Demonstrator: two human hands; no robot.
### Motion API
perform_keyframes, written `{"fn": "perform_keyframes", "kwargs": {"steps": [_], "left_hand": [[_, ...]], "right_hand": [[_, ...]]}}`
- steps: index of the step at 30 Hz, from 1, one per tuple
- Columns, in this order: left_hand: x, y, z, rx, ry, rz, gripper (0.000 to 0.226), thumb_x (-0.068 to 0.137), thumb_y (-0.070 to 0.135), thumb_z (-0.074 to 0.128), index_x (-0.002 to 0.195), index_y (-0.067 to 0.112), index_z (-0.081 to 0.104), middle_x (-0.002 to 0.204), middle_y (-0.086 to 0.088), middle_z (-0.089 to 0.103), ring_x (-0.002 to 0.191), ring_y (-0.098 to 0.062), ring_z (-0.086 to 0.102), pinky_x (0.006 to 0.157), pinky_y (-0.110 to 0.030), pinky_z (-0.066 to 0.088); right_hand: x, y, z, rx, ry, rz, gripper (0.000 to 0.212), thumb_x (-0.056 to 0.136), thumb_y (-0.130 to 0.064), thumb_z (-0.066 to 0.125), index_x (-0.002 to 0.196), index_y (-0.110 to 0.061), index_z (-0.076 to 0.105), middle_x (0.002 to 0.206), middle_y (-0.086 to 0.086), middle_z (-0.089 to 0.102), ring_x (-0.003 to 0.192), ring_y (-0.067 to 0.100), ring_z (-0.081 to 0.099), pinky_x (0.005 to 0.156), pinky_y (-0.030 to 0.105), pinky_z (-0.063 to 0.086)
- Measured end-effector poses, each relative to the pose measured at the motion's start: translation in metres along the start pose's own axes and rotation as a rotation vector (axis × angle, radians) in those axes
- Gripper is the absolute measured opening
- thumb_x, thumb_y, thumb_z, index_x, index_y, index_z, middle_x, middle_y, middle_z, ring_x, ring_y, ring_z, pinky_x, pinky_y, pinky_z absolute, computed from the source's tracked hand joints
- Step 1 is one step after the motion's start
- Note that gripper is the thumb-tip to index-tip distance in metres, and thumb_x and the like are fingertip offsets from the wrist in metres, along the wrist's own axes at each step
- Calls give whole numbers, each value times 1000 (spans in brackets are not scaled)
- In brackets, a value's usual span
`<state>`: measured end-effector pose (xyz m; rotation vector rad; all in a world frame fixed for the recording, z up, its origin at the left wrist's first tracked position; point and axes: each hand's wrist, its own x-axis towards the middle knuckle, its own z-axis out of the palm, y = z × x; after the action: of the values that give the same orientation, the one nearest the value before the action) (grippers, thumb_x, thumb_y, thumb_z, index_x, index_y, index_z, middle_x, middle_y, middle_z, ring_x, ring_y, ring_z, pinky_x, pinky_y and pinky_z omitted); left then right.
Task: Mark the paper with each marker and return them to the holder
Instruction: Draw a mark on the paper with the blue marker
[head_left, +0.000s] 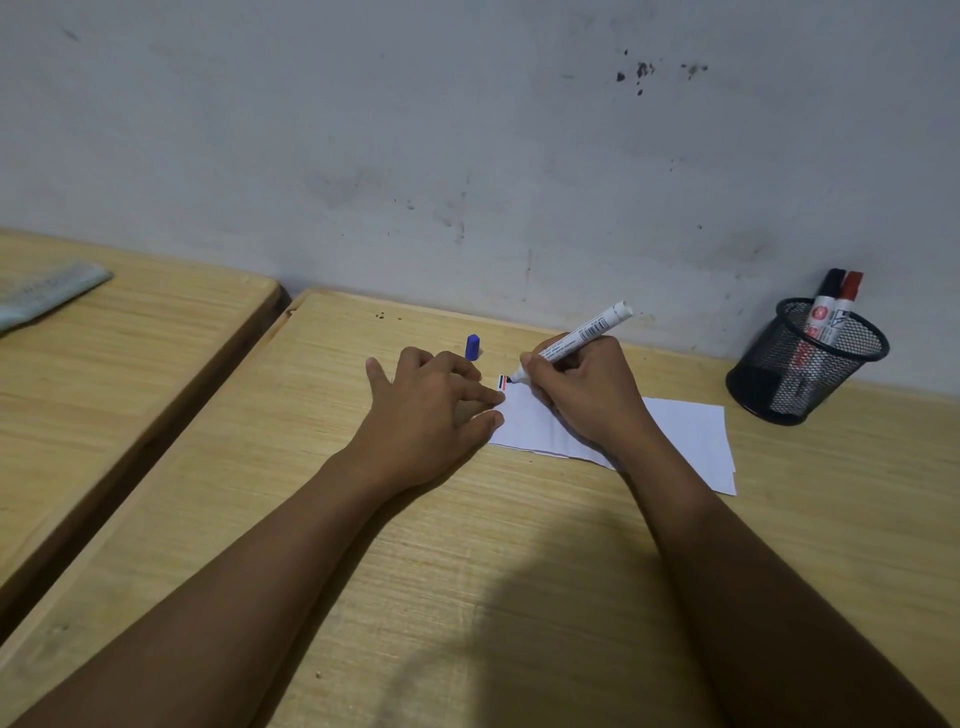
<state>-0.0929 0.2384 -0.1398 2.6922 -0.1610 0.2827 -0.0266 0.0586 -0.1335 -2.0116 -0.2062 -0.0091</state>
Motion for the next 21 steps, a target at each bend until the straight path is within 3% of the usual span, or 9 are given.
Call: {"fn": "perform_keyframes", "kwargs": {"steps": [7,10,15,21], "left_hand": [[1,0,0,10,-4,-3,32,89,54,56,117,44,67,133,15,55,125,-17,35,106,-69,20],[0,0,0,13,1,-2,31,89,53,56,117,44,67,132,15,55,124,-18,36,105,-69,21],[0,0,1,18,12,1,31,89,54,56,117,44,67,131,16,55,123,-16,36,105,-68,21],[-3,0,1,-11,50,-25,38,83,57,61,116,39,61,130,14,56,122,-18,41,106,-66,22]], "right_hand": [[-2,-3,-2,-7,-30,0,11,90,-21,72,87,-11,76,74,2,71,67,13,68,63,26,57],[-1,-1,-3,20,-40,-4,10,89,-20,73,84,-11,76,71,2,71,66,14,69,66,34,61],[-1,2,-1,19,-21,3,12,90,-21,73,90,-10,76,77,5,73,69,14,69,63,26,58],[-4,-9,-13,324,24,35,15,92,-11,69,86,3,72,66,16,64,53,17,54,51,31,45]]}}
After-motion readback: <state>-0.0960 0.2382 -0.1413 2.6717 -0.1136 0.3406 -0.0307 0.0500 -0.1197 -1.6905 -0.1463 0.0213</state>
